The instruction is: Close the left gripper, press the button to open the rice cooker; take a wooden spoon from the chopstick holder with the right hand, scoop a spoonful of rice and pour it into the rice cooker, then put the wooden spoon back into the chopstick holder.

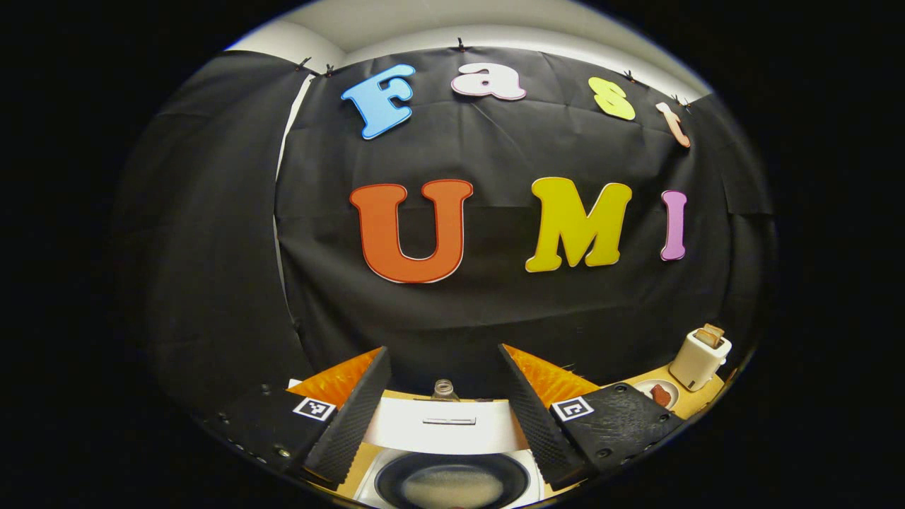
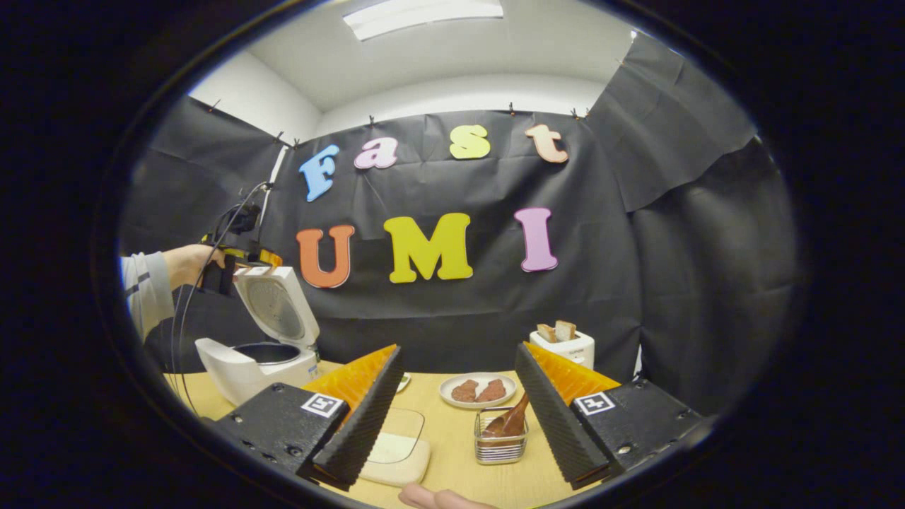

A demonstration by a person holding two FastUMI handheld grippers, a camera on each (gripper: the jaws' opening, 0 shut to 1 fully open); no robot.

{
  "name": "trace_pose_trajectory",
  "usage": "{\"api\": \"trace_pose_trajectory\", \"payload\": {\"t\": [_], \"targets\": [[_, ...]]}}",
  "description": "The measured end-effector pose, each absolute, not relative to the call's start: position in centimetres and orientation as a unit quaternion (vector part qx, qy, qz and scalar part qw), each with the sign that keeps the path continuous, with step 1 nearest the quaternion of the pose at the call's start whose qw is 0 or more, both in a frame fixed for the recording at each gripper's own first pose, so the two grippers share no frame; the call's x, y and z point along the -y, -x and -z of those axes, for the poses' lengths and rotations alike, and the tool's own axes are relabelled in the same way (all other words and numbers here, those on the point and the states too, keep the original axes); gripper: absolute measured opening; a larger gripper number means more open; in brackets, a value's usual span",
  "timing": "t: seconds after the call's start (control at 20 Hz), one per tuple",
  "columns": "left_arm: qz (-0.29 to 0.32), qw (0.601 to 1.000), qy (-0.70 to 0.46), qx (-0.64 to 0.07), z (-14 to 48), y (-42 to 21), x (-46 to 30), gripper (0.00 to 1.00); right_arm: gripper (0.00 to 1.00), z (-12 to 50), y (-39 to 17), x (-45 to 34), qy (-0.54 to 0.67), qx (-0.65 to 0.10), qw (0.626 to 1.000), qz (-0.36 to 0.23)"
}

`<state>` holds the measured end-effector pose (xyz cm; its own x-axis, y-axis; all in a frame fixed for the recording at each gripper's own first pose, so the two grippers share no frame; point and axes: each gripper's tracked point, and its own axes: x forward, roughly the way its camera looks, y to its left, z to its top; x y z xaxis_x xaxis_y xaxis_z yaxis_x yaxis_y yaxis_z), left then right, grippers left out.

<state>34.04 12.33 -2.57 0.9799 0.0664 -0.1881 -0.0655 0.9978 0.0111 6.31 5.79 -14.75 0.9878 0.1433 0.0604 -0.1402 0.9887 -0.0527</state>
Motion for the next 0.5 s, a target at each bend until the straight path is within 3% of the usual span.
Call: {"api": "trace_pose_trajectory", "payload": {"t": [0.25,0.4,0.5], "targets": [[-0.021,0.980,0.001,-0.196,8.7,-30.1,-11.9,0.95,1.00,13.9,-4.2,-5.1,0.018,0.040,0.997,-0.062],[-0.013,0.963,0.003,-0.269,13.2,-27.1,-11.7,0.95,1.00,14.2,-3.2,-6.4,0.020,0.038,0.995,-0.085],[-0.012,0.963,-0.004,-0.270,14.2,-26.3,-11.8,0.96,1.00,14.1,-2.8,-6.7,0.027,0.038,0.995,-0.091]]}}
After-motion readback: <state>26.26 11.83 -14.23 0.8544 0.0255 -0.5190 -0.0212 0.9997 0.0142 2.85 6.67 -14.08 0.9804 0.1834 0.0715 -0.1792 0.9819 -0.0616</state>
